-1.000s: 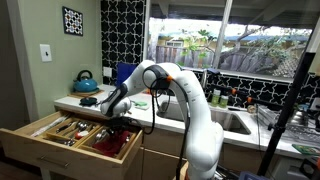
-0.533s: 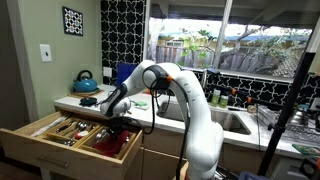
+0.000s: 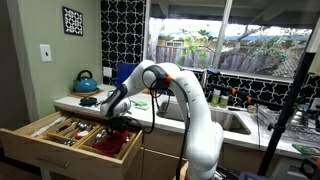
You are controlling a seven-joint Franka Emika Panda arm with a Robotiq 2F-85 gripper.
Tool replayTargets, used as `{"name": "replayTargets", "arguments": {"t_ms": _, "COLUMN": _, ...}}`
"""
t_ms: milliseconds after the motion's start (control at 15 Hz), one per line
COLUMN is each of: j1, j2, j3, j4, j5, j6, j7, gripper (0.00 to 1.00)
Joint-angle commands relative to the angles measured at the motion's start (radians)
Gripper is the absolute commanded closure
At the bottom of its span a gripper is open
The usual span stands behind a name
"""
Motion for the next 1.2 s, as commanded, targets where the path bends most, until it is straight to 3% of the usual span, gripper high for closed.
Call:
{"name": "replayTargets", "arguments": {"t_ms": 0, "j1": 0.023, "j2": 0.014, "j3": -0.016, "j4": -0.005, "j5": -0.036, "j6": 0.038, "j7": 0.014, "gripper": 0.54}}
{"name": "replayTargets", "arguments": {"t_ms": 67, "j1": 0.027, "j2": 0.020, "j3": -0.018, "j4": -0.003, "j5": -0.047, "j6": 0.037, "j7": 0.011, "gripper": 0.60}}
{"name": "replayTargets", "arguments": {"t_ms": 467, "j1": 0.051, "j2": 0.033, "j3": -0.035, "j4": -0.003, "j5": -0.117, "j6": 0.035, "j7": 0.027, "gripper": 0.57}}
{"name": "replayTargets", "arguments": {"t_ms": 600, "j1": 0.055, "j2": 0.034, "j3": -0.039, "j4": -0.003, "j5": -0.131, "j6": 0.040, "j7": 0.031, "gripper": 0.72}}
{"name": "replayTargets", "arguments": {"t_ms": 667, "j1": 0.059, "j2": 0.035, "j3": -0.041, "j4": -0.003, "j5": -0.139, "j6": 0.044, "j7": 0.034, "gripper": 0.90}}
{"name": "replayTargets", "arguments": {"t_ms": 800, "j1": 0.063, "j2": 0.034, "j3": -0.044, "j4": -0.004, "j5": -0.151, "j6": 0.049, "j7": 0.037, "gripper": 0.89}}
{"name": "replayTargets", "arguments": {"t_ms": 933, "j1": 0.069, "j2": 0.029, "j3": -0.045, "j4": -0.003, "j5": -0.157, "j6": 0.060, "j7": 0.043, "gripper": 0.96}}
{"name": "replayTargets", "arguments": {"t_ms": 1000, "j1": 0.071, "j2": 0.027, "j3": -0.046, "j4": -0.004, "j5": -0.161, "j6": 0.059, "j7": 0.043, "gripper": 0.92}}
{"name": "replayTargets", "arguments": {"t_ms": 1133, "j1": 0.077, "j2": 0.023, "j3": -0.048, "j4": -0.006, "j5": -0.171, "j6": 0.061, "j7": 0.047, "gripper": 0.93}}
